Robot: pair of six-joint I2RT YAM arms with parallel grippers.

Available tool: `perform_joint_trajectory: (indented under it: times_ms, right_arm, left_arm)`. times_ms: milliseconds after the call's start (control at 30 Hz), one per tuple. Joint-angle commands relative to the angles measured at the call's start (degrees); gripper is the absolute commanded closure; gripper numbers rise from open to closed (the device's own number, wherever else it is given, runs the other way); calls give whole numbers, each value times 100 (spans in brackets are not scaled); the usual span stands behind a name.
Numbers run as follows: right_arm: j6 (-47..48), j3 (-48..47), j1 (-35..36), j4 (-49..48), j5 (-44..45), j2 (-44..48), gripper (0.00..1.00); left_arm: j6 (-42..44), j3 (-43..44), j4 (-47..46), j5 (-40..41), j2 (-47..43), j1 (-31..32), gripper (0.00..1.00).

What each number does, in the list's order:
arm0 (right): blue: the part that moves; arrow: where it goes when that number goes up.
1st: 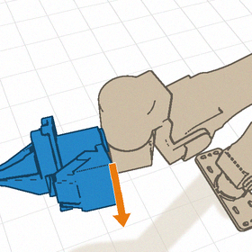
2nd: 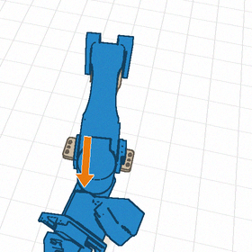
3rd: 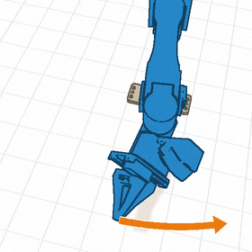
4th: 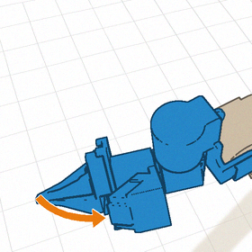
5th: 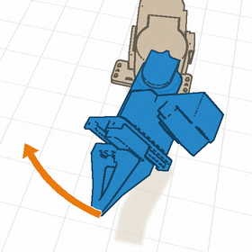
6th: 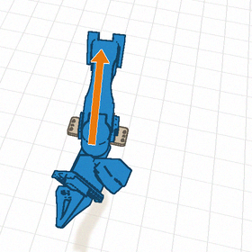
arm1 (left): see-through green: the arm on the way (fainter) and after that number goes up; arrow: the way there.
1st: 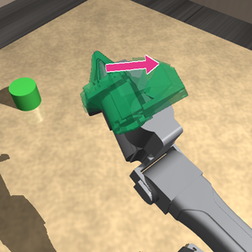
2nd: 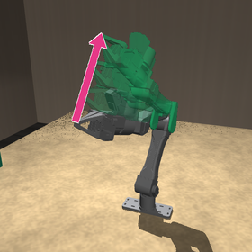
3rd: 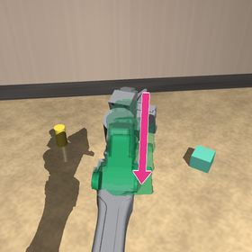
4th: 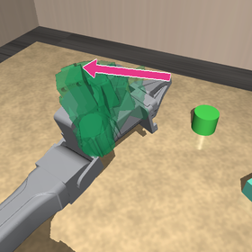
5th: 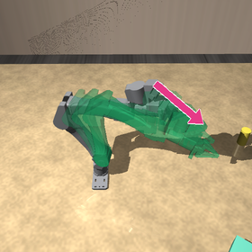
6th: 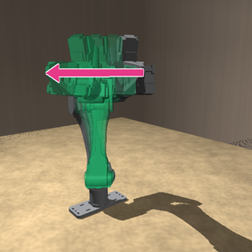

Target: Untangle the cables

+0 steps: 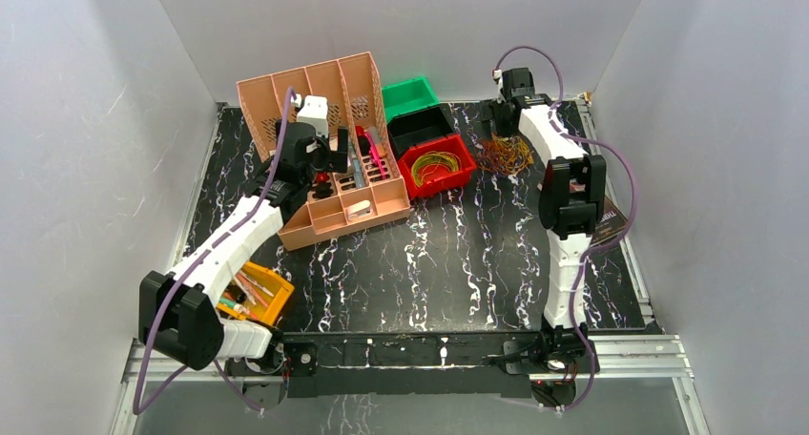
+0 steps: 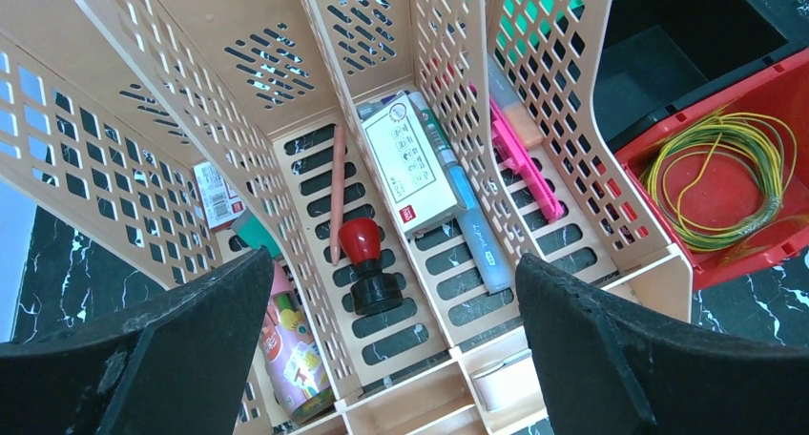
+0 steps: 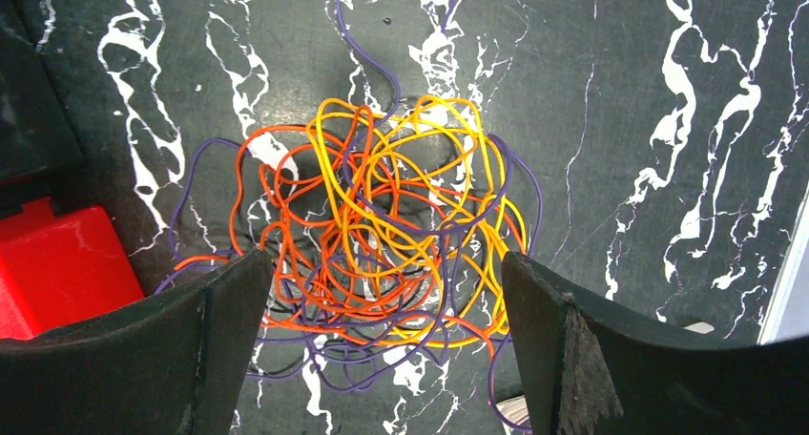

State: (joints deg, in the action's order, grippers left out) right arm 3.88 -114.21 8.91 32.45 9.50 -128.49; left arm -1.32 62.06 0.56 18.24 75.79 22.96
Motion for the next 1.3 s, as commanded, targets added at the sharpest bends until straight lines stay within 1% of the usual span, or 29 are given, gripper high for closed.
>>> perform_joint_trajectory:
  times_ms: [0,133,300,400,467,667,833,967,1000,1033,1133,1200,1267]
  right_arm:
    - [-8,-372,-55,166,274,-282,2]
    - [-131,-440,-95,222,486,-551,2]
    - [-332,-311,-199,133,107,-693,2]
    - [-409,-189,-249,46,-61,-704,6]
    - [-429,-150,-257,43,-131,-729,13]
    - [-579,22,-310,55,-83,-782,41]
    - [-922,247,-400,-74,-177,-663,64]
    - [-1196,655,-435,-471,-148,-245,90]
    - [-1237,703,-442,-506,-62,-149,98]
    - [-1266,715,-442,-506,52,-44,100]
    - [-1383,879,-450,-510,303,425,100]
    - [-1593,1227,-444,-578,424,922,100]
    - [-1860,1797,-436,-779,448,1516,100]
  left_arm:
    - [3,123,67,-118,40,-64,2]
    - [13,139,76,-136,74,-72,2]
    - [28,156,89,-108,140,-94,2]
    - [24,172,100,-127,195,-107,2]
    - [18,185,109,-146,227,-115,2]
    - [1,227,129,-171,235,-124,2]
    - [-6,240,137,-151,235,-153,2]
    - [-43,258,155,-153,235,-192,2]
    - [-49,262,162,-154,235,-199,2]
    - [-52,253,164,-139,235,-203,2]
    - [-63,245,162,-135,202,-204,2]
    - [-63,246,159,-141,195,-204,2]
    - [-53,245,155,-93,189,-212,2]
